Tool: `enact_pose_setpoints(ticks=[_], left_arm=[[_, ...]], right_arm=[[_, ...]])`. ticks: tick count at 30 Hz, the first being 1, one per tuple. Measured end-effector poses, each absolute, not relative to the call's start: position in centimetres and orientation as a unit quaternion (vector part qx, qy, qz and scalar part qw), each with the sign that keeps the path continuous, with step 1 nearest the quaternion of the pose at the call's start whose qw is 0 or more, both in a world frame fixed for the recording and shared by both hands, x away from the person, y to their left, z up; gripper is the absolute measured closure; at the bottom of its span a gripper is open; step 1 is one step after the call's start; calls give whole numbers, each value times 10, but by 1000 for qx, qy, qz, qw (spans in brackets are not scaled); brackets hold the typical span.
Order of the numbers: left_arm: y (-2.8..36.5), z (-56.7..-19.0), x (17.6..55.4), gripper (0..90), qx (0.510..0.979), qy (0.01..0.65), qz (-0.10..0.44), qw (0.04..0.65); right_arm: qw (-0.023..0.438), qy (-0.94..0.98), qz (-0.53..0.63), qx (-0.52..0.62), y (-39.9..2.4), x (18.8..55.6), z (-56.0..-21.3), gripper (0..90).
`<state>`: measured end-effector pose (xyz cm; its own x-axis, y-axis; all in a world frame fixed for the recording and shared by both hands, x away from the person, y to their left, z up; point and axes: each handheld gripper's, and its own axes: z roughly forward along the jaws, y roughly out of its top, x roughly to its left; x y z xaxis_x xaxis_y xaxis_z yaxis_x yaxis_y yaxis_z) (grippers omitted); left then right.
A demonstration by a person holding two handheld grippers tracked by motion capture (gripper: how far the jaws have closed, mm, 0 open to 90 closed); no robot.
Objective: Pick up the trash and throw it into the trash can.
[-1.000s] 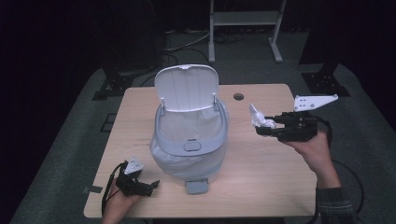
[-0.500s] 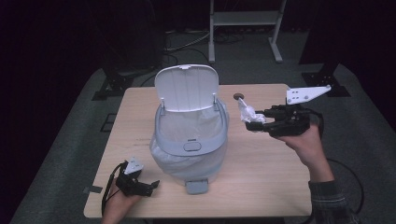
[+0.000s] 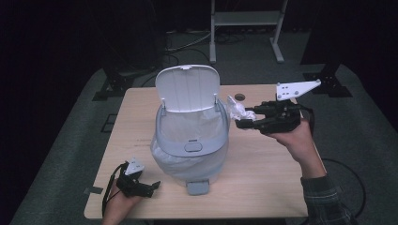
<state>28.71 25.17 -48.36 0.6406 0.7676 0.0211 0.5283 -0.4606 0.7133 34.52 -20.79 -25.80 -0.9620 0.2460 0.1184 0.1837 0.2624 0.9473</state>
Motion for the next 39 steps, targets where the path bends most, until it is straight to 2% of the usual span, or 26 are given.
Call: enact_pose_setpoints(ticks=[39], left_arm=[[251,-484,287,0,839,384,171,347]], right_arm=[[16,805,586,90,-121,367,-229,565]])
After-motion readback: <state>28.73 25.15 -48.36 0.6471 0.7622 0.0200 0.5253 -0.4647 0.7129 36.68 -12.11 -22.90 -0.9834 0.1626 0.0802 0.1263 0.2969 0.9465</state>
